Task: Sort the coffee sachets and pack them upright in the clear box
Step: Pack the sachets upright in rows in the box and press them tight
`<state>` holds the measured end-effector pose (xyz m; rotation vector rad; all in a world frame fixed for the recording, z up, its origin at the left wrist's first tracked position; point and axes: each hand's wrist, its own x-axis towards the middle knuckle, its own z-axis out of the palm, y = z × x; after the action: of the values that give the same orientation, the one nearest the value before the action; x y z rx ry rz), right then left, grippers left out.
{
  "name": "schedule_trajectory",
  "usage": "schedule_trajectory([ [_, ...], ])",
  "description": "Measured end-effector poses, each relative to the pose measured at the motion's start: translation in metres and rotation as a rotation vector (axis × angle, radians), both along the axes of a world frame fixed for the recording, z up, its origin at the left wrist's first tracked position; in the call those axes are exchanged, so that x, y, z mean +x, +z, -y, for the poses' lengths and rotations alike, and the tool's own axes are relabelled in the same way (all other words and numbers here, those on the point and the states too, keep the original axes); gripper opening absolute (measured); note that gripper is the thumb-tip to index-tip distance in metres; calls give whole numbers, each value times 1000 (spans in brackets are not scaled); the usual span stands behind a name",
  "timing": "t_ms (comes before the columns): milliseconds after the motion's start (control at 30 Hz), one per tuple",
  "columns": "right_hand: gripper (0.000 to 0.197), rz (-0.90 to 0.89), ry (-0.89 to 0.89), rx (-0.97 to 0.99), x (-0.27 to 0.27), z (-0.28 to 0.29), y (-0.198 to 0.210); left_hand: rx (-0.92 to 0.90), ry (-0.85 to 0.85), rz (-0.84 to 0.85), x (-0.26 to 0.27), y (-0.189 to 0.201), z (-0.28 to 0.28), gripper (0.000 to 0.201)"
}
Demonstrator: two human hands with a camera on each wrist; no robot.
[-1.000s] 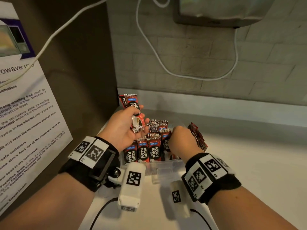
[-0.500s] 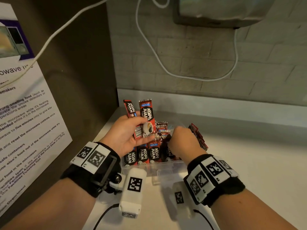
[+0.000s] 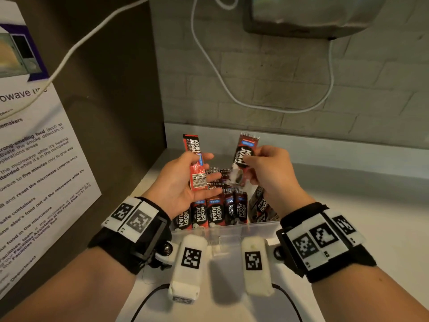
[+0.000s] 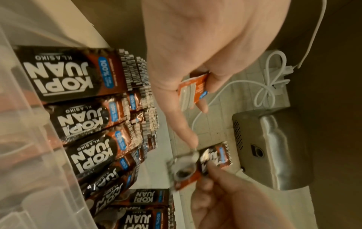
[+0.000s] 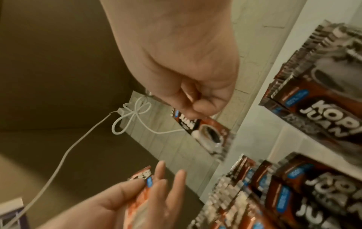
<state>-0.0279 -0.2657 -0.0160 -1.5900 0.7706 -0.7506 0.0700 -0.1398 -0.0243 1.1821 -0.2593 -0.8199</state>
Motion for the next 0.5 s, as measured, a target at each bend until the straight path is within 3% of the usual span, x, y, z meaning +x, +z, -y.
schedule_trajectory([
  [67, 15, -210, -59, -185, 1, 7, -7, -5, 23, -8, 3, 1, -4, 25],
  [200, 15, -623, 41, -400, 3, 2, -17, 18, 38, 65, 4, 0, -8, 18],
  [400, 6, -804, 116, -488, 8, -2, -33, 12, 98, 107, 5, -1, -6, 13],
  [500, 6, -844, 127, -510, 7, -4, -37, 2, 115, 166, 5, 2, -6, 26],
])
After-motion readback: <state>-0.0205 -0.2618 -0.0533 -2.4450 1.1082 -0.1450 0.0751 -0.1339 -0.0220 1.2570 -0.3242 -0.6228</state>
